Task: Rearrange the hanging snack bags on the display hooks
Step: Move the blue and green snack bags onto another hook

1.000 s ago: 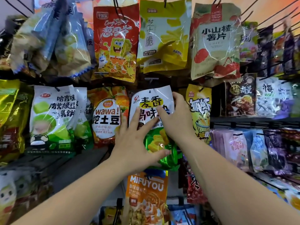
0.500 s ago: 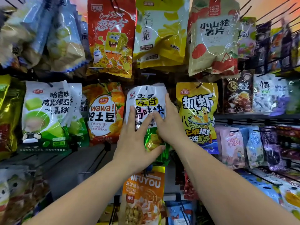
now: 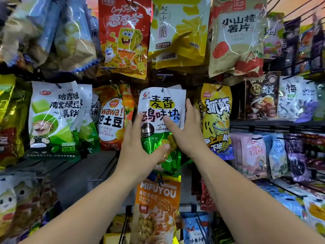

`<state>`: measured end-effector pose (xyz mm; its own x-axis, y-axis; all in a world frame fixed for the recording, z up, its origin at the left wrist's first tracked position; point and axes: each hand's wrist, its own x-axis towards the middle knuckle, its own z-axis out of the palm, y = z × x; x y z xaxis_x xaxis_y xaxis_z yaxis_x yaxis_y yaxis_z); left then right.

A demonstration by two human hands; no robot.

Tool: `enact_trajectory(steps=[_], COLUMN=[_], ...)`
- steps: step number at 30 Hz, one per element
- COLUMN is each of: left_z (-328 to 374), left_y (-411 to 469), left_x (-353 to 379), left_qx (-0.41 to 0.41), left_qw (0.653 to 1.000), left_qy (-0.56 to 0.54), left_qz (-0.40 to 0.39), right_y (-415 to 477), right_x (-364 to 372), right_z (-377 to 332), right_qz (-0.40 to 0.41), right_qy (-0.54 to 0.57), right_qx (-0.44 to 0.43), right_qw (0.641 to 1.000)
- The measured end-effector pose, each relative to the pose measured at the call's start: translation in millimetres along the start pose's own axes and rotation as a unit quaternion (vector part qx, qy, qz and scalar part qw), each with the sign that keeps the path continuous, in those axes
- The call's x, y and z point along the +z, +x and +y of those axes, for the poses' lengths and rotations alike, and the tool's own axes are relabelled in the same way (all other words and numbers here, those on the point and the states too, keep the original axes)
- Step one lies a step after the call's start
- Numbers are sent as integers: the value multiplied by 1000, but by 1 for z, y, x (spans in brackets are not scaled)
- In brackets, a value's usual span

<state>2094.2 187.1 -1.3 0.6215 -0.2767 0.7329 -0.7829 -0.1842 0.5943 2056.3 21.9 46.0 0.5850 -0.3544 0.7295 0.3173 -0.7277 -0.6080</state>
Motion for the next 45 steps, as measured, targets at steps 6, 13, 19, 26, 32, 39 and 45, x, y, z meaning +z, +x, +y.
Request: enact_trajectory(steps=[6,13,19,26,32,39,45], left_z=[-10,-3,-3,-6,-10,-8,-8], left_y=[-4,-12,-12,-13,-5,5,1], left_x=[-2,-4,-11,-11,-14,-12,-11], left_qx=[-47,-49,-72,-67,-66,-83,-66], left_qw=[998,997,995,994,990,995,995], left_qy=[-30,-54,-66,-84,-121,-48,-60], left_qz=[6,22,4,11,-22,-20,-49], right_y=[-9,-12,-20,-33,-34,-26,-21], right_x=[1,2,-2,-3,-5,3,5], right_z=[3,2,2,-4,-10,-11,-10], right_qz=[-50,-11,-27,-48,-64,-55,-59], right_qy=[92,159,168,129,90,65,50], right_qx=[-1,50,64,65,41,60,70], right_qw=[995,986,983,988,993,995,995])
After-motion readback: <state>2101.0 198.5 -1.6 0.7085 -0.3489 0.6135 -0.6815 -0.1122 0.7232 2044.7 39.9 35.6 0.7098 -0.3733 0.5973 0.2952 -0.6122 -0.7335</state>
